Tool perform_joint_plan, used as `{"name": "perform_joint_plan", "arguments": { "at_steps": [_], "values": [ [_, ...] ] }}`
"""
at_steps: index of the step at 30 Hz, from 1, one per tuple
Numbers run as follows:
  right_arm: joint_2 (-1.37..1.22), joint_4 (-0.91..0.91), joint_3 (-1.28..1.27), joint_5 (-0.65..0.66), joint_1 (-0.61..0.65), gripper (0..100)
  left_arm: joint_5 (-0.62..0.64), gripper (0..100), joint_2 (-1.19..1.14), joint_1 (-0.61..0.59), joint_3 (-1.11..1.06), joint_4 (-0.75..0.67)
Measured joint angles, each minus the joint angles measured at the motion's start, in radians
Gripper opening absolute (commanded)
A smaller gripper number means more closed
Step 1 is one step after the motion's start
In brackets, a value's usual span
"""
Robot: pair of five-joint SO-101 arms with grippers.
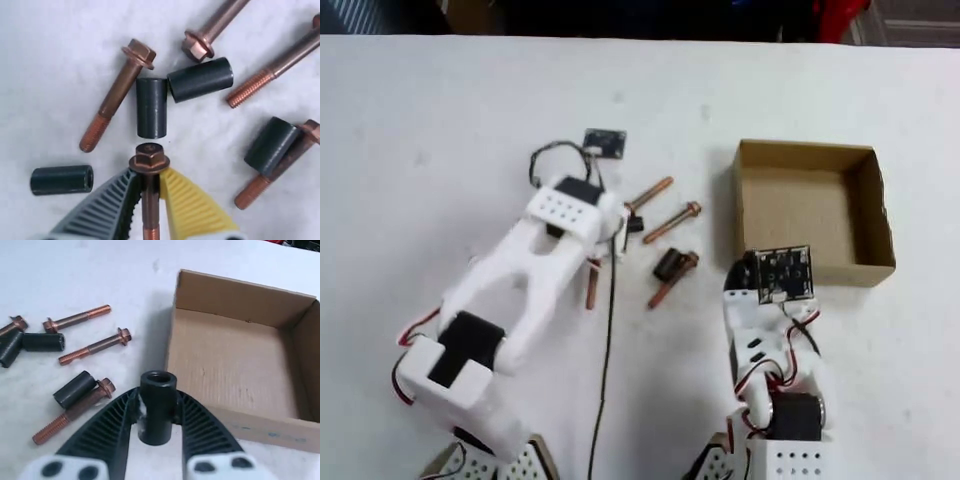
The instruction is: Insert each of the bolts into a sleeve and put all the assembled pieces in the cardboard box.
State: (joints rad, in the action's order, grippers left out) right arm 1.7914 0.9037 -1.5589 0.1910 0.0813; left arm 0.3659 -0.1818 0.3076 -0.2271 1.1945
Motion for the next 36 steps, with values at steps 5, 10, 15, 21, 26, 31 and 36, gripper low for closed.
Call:
{"name": "perform_joint_plan", "arguments": {
  "at_steps": [5, 10, 15, 21, 26, 31, 36],
  "values": [
    [0.0, 0.0, -0.005, -0.002, 0.078, 1.7, -0.002, 2, 0.0, 0.003, 0.152, 0.16],
    [0.0, -0.006, -0.034, -0.002, 0.152, 1.7, -0.002, 2, 0.0, 0.003, 0.292, 0.27],
    [0.0, -0.006, -0.035, -0.002, 0.203, 1.7, -0.031, 2, 0.0, 0.003, 0.394, 0.391],
    [0.0, -0.006, -0.035, -0.002, 0.305, 1.7, -0.034, 2, 0.037, 0.006, 0.43, 0.428],
    [-0.002, -0.087, -0.06, -0.002, 0.384, 1.7, -0.034, 2, 0.221, 0.032, 0.427, 0.433],
    [-0.002, -0.221, -0.107, -0.003, 0.42, 1.7, -0.034, 2, 0.42, 0.029, 0.285, 0.376],
    [-0.002, -0.295, -0.123, -0.003, 0.434, 1.7, -0.051, 2, 0.615, 0.029, 0.08, 0.224]
  ]
}}
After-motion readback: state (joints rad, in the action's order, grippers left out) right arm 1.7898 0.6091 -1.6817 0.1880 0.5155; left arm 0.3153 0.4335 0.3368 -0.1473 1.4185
